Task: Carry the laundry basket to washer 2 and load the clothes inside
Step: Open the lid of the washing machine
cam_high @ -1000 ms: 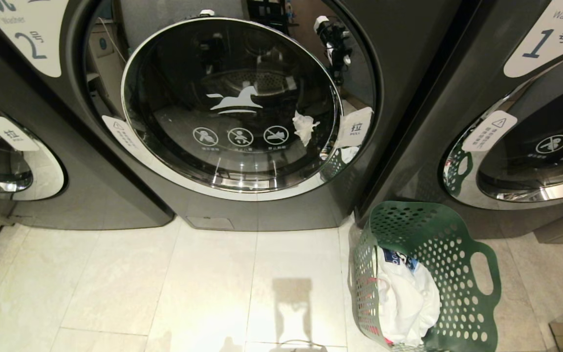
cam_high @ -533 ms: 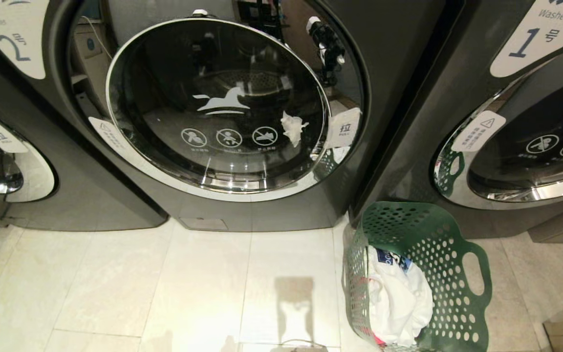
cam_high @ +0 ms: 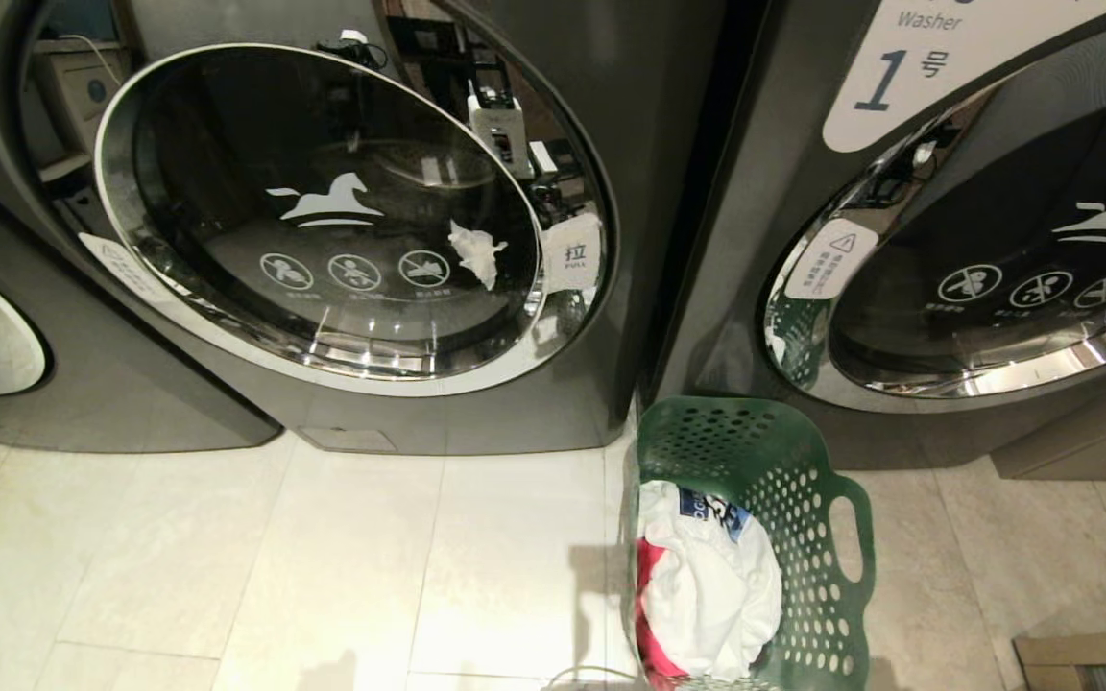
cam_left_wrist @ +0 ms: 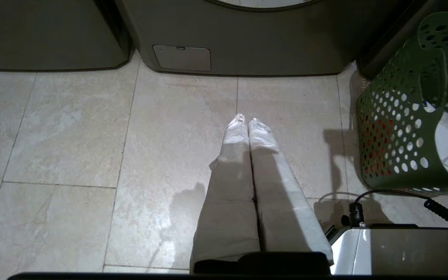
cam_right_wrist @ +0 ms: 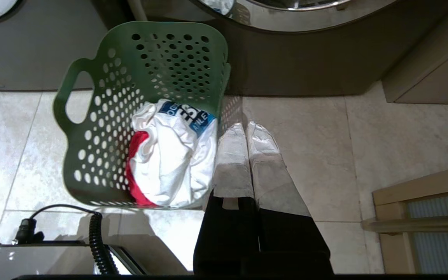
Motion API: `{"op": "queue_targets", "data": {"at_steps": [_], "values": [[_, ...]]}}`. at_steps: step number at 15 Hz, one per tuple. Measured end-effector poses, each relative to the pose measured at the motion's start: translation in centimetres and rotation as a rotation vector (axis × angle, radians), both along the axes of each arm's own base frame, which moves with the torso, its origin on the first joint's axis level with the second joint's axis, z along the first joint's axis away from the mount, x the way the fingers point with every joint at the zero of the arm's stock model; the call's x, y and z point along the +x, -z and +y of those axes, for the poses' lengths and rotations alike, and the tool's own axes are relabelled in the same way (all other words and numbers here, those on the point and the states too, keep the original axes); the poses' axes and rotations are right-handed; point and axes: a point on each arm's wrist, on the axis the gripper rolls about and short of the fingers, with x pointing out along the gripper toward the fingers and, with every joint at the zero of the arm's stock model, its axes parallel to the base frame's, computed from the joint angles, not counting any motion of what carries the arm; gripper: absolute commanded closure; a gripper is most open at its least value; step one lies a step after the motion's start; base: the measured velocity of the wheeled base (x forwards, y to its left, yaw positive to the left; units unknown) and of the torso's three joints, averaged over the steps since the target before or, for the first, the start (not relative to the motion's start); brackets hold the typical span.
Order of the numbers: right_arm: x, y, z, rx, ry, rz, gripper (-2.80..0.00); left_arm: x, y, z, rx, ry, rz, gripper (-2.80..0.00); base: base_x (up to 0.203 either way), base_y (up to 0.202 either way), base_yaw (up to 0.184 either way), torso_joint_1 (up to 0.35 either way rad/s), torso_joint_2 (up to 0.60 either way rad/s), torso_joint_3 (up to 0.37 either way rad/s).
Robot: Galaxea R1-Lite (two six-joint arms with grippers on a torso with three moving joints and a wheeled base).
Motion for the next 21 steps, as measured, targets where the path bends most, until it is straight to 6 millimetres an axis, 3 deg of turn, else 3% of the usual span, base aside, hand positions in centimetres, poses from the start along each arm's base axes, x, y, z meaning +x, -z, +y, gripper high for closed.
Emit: {"op": "queue_targets", "data": {"at_steps": [11,21], "values": [[0.0,0.0,0.0,0.0,-0.001,0.0,0.0,0.0,0.0,0.0,0.0,0.001,0.0,0.0,0.0,-0.185,0.002,0.003,0.0,0.003],[0.0,-0.01,0.0,0.001,0.001,0.0,0.0,0.0,0.01,0.0,0.0,0.001,0.0,0.0,0.0,-0.005,0.0,0.0,0.0,0.0]]}}
